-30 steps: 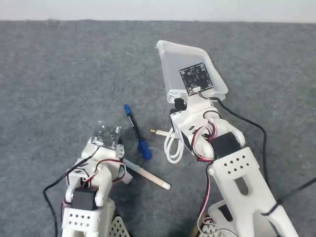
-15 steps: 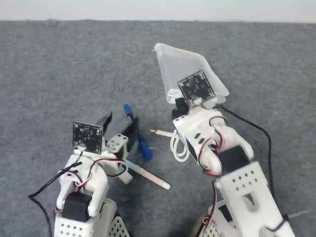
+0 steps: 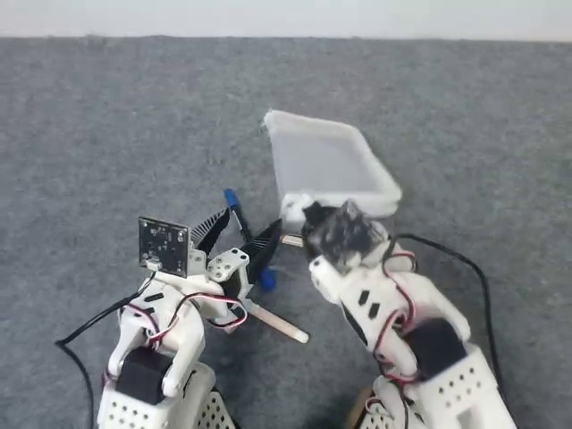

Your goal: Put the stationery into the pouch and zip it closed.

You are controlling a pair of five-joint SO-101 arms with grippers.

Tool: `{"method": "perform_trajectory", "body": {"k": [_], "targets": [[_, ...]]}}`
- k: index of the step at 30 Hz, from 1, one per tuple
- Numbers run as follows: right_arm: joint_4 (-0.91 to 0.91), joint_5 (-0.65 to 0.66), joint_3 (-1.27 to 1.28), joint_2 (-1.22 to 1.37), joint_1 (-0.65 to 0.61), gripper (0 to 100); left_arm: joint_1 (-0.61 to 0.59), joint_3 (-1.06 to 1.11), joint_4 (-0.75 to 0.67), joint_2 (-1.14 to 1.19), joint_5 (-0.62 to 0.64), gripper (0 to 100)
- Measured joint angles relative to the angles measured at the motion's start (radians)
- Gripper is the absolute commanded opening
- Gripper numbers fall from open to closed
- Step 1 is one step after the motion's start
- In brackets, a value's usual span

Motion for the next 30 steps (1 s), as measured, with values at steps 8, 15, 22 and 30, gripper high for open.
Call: {"method": "perform_trajectory", "body": {"k": [8, 15, 22, 30], "targets": [[0.000, 0.018, 0.025, -0.101, -0.011, 0.6, 0.000, 0.000, 0.000, 0.000, 0.000, 27], [0.000, 0.020, 0.025, -0.101, -0.014, 0.6, 0.025, 0.000, 0.000, 0.000, 0.000, 27], [0.000, 0.020, 0.052, -0.103, -0.071, 0.6, 0.066, 0.000, 0.000, 0.000, 0.000, 27], [0.000, 0.025, 0.052, -0.103, -0.074, 0.6, 0.064, 0.032, -0.041, 0.000, -0.012, 25]]}}
